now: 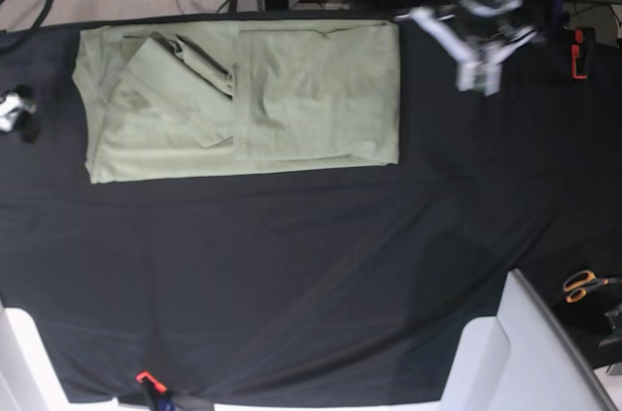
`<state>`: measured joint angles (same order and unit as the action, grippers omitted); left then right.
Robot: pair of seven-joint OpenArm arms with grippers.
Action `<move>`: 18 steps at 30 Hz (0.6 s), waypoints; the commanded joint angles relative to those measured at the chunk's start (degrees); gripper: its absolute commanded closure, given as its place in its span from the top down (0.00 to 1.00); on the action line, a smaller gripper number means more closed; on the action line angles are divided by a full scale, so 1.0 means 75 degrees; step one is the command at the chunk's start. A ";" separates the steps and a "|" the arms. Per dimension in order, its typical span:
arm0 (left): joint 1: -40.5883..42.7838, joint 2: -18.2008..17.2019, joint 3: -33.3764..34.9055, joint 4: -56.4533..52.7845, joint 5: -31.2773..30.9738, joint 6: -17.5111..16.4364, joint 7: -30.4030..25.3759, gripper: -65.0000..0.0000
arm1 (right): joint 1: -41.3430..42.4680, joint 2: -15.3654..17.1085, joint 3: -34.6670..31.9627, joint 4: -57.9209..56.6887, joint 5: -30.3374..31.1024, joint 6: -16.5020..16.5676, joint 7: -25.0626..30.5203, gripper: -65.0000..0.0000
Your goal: Fold the T-shirt properly
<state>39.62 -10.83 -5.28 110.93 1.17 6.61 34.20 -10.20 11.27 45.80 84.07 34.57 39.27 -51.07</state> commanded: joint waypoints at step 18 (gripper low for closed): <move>0.1065 0.0207 -0.2209 -0.2489 -0.2576 -0.1649 -0.3405 0.00 | 0.0697 0.0461 -0.1330 -0.3163 0.0320 0.0098 -0.0792 0.98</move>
<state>47.05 -8.62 -21.43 91.53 -18.09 -5.91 9.78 -4.58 15.66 36.42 60.73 37.34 39.97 -54.98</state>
